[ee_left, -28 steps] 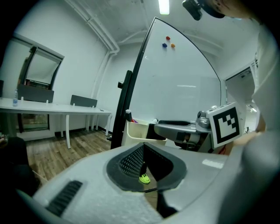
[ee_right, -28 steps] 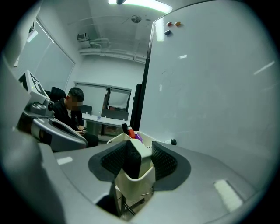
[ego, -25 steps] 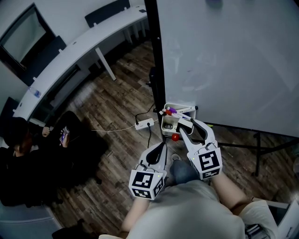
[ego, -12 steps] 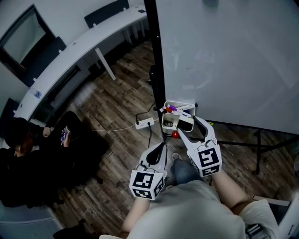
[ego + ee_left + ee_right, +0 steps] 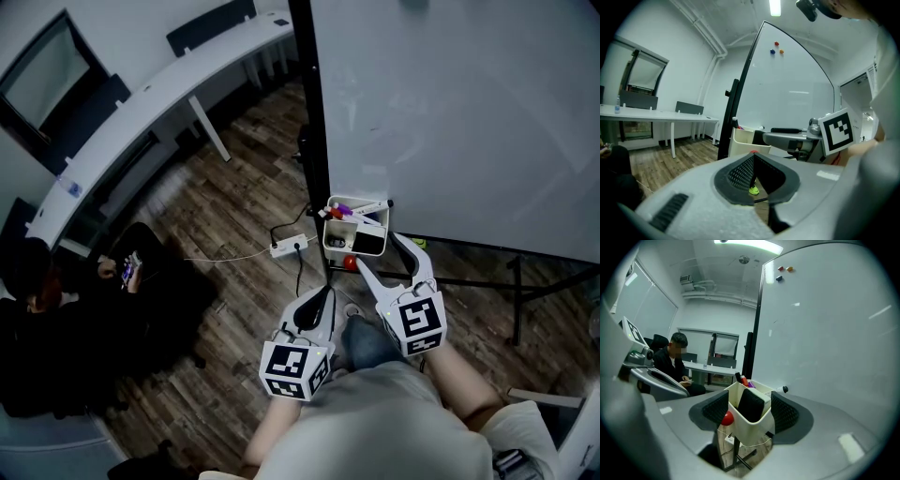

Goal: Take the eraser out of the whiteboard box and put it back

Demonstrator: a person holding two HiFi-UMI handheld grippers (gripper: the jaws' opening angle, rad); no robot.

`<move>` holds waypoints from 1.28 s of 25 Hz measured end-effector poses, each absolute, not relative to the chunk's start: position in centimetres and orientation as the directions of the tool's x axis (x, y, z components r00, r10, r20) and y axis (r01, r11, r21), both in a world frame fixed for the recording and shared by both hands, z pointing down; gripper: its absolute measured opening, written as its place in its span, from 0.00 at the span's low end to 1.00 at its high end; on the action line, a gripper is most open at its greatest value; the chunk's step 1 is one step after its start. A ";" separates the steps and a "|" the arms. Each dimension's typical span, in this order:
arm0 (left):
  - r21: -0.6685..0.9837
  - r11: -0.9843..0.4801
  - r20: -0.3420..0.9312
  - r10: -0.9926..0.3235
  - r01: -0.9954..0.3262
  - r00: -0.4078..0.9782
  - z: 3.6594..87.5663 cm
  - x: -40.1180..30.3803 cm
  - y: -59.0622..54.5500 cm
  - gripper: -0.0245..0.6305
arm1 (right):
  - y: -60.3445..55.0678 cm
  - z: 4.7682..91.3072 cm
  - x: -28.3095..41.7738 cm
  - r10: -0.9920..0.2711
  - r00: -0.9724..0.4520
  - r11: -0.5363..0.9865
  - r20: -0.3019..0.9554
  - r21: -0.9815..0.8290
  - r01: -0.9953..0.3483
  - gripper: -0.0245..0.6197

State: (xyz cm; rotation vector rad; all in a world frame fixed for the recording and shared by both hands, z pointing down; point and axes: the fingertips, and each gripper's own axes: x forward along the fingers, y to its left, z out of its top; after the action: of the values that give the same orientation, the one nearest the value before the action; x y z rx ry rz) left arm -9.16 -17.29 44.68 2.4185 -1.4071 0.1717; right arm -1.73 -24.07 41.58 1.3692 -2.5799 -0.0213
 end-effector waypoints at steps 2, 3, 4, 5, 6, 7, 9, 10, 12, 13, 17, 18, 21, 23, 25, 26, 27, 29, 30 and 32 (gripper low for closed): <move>0.225 -0.455 0.267 -0.821 -0.861 0.504 44.6 -9.1 -17.0 0.04 | -23.6 41.3 -1.7 -0.822 -0.541 0.564 0.180 0.114 -0.818 0.49; 0.224 -0.456 0.266 -0.822 -0.861 0.504 44.5 -9.1 -16.9 0.04 | -23.4 41.1 -1.6 -0.822 -0.541 0.563 0.176 0.113 -0.819 0.48; 0.223 -0.456 0.264 -0.823 -0.862 0.504 44.4 -9.2 -16.7 0.04 | -23.2 41.0 -1.6 -0.823 -0.541 0.563 0.174 0.112 -0.819 0.48; 0.222 -0.456 0.262 -0.823 -0.862 0.503 44.4 -9.2 -16.5 0.04 | -22.9 40.9 -1.6 -0.823 -0.542 0.563 0.171 0.110 -0.819 0.48; 0.221 -0.456 0.261 -0.824 -0.862 0.503 44.3 -9.2 -16.3 0.04 | -22.6 40.8 -1.6 -0.823 -0.543 0.563 0.168 0.108 -0.820 0.48; 0.221 -0.456 0.259 -0.825 -0.862 0.503 44.2 -9.2 -16.2 0.04 | -22.3 40.6 -1.6 -0.823 -0.544 0.563 0.165 0.104 -0.820 0.47; 0.220 -0.457 0.257 -0.825 -0.862 0.503 44.2 -9.1 -15.8 0.04 | -21.7 40.4 -1.6 -0.822 -0.547 0.564 0.158 0.100 -0.820 0.47; 0.219 -0.458 0.257 -0.825 -0.862 0.504 44.1 -9.1 -15.5 0.04 | -21.3 40.2 -1.6 -0.821 -0.549 0.566 0.155 0.098 -0.819 0.46; 0.217 -0.460 0.256 -0.825 -0.861 0.505 44.1 -9.0 -15.0 0.04 | -20.6 40.1 -1.6 -0.820 -0.552 0.568 0.150 0.096 -0.818 0.45; 0.216 -0.462 0.255 -0.824 -0.860 0.506 44.0 -8.9 -14.8 0.04 | -20.2 40.0 -1.6 -0.820 -0.553 0.568 0.148 0.094 -0.817 0.44; 0.209 -0.468 0.248 -0.824 -0.859 0.510 43.7 -8.6 -13.9 0.04 | -18.8 39.8 -1.6 -0.817 -0.558 0.573 0.146 0.088 -0.815 0.38; 0.207 -0.469 0.246 -0.824 -0.859 0.510 43.6 -8.6 -13.6 0.04 | -18.4 39.8 -1.6 -0.816 -0.559 0.573 0.145 0.083 -0.815 0.36; 0.202 -0.469 0.244 -0.826 -0.859 0.508 43.6 -8.5 -12.9 0.04 | -17.0 39.6 -1.6 -0.816 -0.563 0.574 0.130 0.066 -0.816 0.25; 0.201 -0.470 0.246 -0.825 -0.859 0.509 43.7 -8.4 -12.3 0.04 | -16.2 39.4 -1.6 -0.816 -0.566 0.575 0.120 0.059 -0.816 0.18; 0.199 -0.471 0.248 -0.824 -0.859 0.509 43.8 -8.3 -11.8 0.04 | -15.3 39.3 -1.7 -0.815 -0.568 0.576 0.114 0.055 -0.815 0.13; 0.198 -0.471 0.247 -0.825 -0.859 0.509 43.8 -8.3 -11.5 0.04 | -14.9 39.3 -1.7 -0.815 -0.568 0.576 0.113 0.052 -0.816 0.11; 0.197 -0.471 0.245 -0.825 -0.860 0.509 43.8 -8.3 -11.2 0.04 | -14.5 39.3 -1.7 -0.816 -0.568 0.575 0.111 0.049 -0.816 0.09; 0.195 -0.470 0.242 -0.828 -0.861 0.506 43.8 -8.3 -10.7 0.04 | -13.7 39.3 -1.7 -0.816 -0.568 0.574 0.106 0.043 -0.818 0.06; 0.195 -0.469 0.241 -0.829 -0.862 0.505 43.8 -8.3 -10.5 0.04 | -13.3 39.2 -1.7 -0.816 -0.568 0.574 0.103 0.039 -0.818 0.05; 0.194 -0.467 0.238 -0.831 -0.863 0.504 43.7 -8.3 -10.1 0.04 | -12.5 39.2 -1.8 -0.815 -0.571 0.576 0.101 0.032 -0.817 0.05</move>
State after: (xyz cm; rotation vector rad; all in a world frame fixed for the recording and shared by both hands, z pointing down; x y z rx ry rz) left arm -8.28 -10.05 43.71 2.4624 -1.4264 0.1584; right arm -1.79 -12.52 39.16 1.3996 -2.6946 0.0275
